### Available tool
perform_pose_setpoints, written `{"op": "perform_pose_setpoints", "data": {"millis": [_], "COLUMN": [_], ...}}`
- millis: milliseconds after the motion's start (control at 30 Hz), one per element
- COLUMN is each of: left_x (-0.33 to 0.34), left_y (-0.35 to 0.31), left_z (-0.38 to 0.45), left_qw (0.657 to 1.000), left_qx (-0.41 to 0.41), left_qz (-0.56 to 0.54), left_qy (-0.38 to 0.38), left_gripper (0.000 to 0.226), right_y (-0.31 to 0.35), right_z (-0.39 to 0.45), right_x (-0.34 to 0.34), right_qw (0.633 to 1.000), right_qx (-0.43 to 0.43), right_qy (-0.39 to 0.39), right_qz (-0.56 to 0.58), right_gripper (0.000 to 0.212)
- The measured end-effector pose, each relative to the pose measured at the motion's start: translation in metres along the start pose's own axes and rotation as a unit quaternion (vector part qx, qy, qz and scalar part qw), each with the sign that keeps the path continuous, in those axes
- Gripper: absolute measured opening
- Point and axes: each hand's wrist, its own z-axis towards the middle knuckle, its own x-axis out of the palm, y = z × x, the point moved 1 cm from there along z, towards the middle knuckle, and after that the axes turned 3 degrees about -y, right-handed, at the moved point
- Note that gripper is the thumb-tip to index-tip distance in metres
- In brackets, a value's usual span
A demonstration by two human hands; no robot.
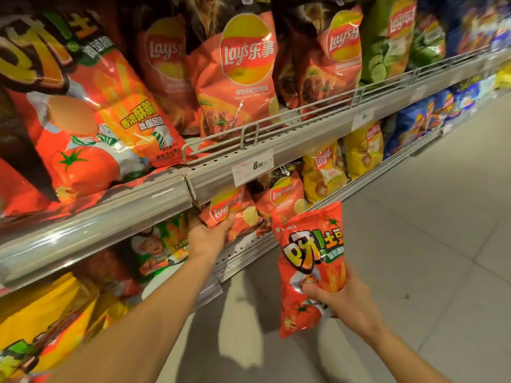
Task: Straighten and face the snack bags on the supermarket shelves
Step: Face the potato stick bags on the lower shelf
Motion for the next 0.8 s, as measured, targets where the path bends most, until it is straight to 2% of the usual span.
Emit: {"op": "perform_pose_setpoints", "data": {"millis": [100,167,333,467,567,667,733,800], "left_x": [0.007,0.008,0.003,0.001,-0.009,-0.026,-0.049,-0.081], "left_y": [0.01,0.016,0.028,0.023,0.015,0.017,0.026,0.042], "left_z": [-0.004,-0.005,-0.01,-0.008,-0.008,-0.02,-0.042,-0.071], "left_qw": [0.999,0.999,0.998,0.996,0.987,0.986,0.978,0.951], "left_qx": [-0.001,-0.009,0.007,0.002,0.006,0.005,0.072,0.174], "left_qz": [0.013,0.023,0.035,0.057,0.12,0.113,0.163,0.238], "left_qy": [0.034,0.047,0.058,0.071,0.107,0.12,0.11,0.097], "left_gripper": [0.028,0.035,0.032,0.026,0.021,0.03,0.036,0.031], "right_y": [-0.002,-0.003,0.006,0.015,0.026,0.035,0.041,0.05], "right_z": [0.002,0.004,0.0,-0.009,-0.019,-0.029,-0.037,-0.045], "right_x": [0.005,0.009,0.018,0.029,0.038,0.045,0.054,0.066], "right_qw": [1.0,0.999,0.996,0.994,0.992,0.989,0.986,0.982], "right_qx": [-0.018,-0.025,-0.06,-0.066,-0.078,-0.086,-0.09,-0.097], "right_qy": [0.015,0.029,0.05,0.078,0.099,0.118,0.137,0.16], "right_qz": [0.019,0.032,0.033,0.034,0.017,0.014,0.017,0.02], "right_gripper": [0.092,0.093,0.082,0.091,0.096,0.096,0.093,0.089]}}
